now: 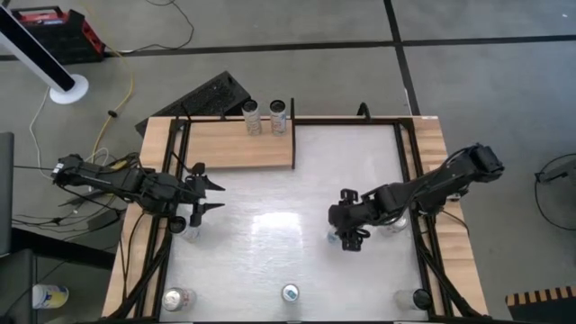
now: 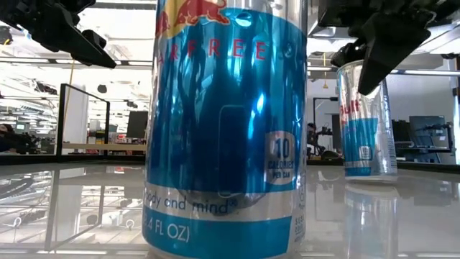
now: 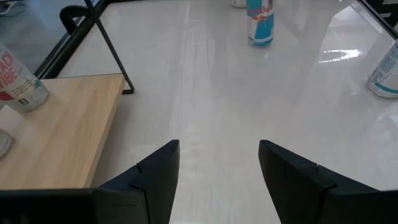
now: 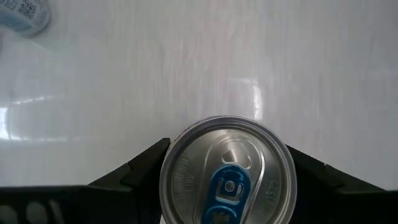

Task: Place canned beverage on shelf
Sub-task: Put the top red bull soda can beside the tropical vibe soda can on the shelf

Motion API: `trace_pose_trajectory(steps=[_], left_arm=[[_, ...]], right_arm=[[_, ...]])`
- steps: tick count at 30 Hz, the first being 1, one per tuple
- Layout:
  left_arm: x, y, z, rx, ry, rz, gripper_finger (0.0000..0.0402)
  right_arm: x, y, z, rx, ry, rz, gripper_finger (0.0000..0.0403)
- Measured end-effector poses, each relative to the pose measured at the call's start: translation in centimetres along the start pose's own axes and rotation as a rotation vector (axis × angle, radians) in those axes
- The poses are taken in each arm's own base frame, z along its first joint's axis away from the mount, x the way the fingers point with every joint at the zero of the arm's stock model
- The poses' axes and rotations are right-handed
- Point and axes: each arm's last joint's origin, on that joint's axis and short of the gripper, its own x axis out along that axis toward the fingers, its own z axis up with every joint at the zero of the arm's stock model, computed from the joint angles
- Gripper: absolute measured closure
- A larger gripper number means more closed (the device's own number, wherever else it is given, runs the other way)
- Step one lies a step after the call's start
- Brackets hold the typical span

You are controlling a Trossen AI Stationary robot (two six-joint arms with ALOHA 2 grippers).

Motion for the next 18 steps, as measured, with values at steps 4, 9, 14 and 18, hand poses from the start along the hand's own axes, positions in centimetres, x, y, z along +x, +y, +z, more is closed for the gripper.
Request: trace_pose_trajectory(steps=[4, 9, 14, 18], left_arm=[[0.0, 0.0, -0.1, 0.003, 0.011, 0.0, 0.0195], [0.0, 0.0, -0.1, 0.003, 0.011, 0.0, 0.0195], [0.0, 0.0, -0.1, 0.003, 0.01, 0.0, 0.0195], [0.0, 0.0, -0.1, 0.003, 0.009, 0.0, 0.0195]], right_arm=[[0.3, 0.3, 0.6, -0.006, 0.01, -0.005, 0.014], [-0.3, 0.6, 1.5, 0.009, -0.01, 0.013, 0.0123], [-1.1, 0.7, 2.0, 0.054, -0.03, 0.033, 0.0053], [-1.5, 0.8, 2.3, 0.07, -0.015, 0.067, 0.002]])
